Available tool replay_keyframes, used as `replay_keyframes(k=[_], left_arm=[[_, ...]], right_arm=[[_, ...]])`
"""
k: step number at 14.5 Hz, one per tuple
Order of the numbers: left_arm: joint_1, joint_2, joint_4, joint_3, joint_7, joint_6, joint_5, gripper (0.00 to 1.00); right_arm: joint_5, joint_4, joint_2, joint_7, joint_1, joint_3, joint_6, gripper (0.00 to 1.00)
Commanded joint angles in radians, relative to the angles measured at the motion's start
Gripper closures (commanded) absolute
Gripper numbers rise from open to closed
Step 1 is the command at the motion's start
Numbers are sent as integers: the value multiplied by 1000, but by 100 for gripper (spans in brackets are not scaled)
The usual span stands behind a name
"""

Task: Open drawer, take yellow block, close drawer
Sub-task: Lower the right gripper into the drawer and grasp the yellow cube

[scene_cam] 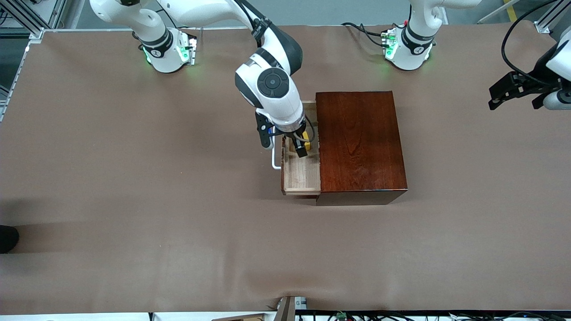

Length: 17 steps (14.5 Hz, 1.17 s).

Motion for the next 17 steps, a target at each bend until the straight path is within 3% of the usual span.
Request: replay_keyframes(k=[1,3,8,9,10,12,17], left_arm=[[162,-7,-7,-170,19,4,-7,0],[231,-11,-14,-241,19,4,-7,0],[230,-11,-22,-247,20,9,-13,0],[231,-13,-22,-247,20,9,-13,0],[233,-15,-20,-247,22,9,-15,0],[233,-13,-19,-247,22,9,-15,0],[233,7,-23,-246,20,49,-16,0]], right_arm=[[-46,28,27,25,16,-14,-2,0],[-61,22,30,48,21,-14,-1,0],[-144,19,55,84,45,-15,-5,0],[-178,20,55,88,50,-14,-8,8],[-195,20,55,93,62,-15,-13,50],[-196,23,53,133,57,-15,-13,100],[-189,32,45,131,50,-17,-28,100]])
